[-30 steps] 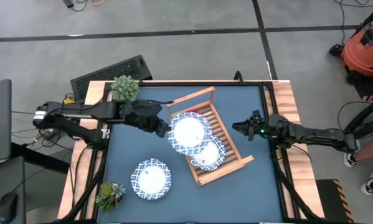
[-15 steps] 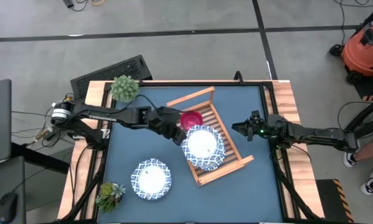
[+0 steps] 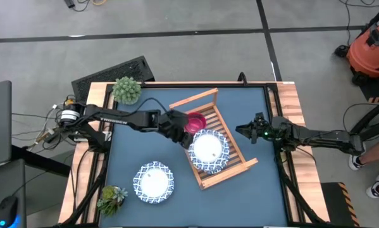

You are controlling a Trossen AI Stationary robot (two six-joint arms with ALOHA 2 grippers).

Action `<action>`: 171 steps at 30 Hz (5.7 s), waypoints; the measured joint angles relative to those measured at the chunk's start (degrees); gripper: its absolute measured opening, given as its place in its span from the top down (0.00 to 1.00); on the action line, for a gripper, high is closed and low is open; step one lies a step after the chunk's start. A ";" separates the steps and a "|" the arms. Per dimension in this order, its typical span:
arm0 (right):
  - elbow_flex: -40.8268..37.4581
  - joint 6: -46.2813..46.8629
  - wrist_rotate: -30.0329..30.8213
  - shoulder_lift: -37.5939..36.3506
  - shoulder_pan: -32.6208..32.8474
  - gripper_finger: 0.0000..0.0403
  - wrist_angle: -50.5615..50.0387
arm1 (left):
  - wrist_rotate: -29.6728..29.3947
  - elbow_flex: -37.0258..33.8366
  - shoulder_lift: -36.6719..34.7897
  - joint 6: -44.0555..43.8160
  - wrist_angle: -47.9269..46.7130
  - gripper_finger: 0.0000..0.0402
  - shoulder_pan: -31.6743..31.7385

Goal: Place and stack bowls onto a shelf
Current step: Stack the white blue bowl on top of the white blue bowl on the shelf

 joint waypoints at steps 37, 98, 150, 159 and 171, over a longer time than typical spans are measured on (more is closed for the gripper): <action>0.01 -0.52 0.59 0.24 0.00 0.58 0.11 | 2.77 -0.02 4.90 -6.25 4.93 1.00 -1.26; 0.00 -2.00 0.82 0.24 -0.01 0.58 0.12 | 5.23 11.93 4.79 10.74 -31.44 0.74 0.71; 1.28 -3.56 -0.55 10.38 0.47 0.58 -0.69 | 0.68 12.25 16.70 10.18 -18.30 1.00 1.89; 1.42 -3.04 -0.55 10.27 0.48 0.58 -0.46 | -3.20 17.57 8.44 14.84 -29.63 1.00 1.68; 1.48 -3.06 -0.55 10.30 0.48 0.58 -0.50 | 1.28 4.79 1.64 17.02 3.64 1.00 -1.13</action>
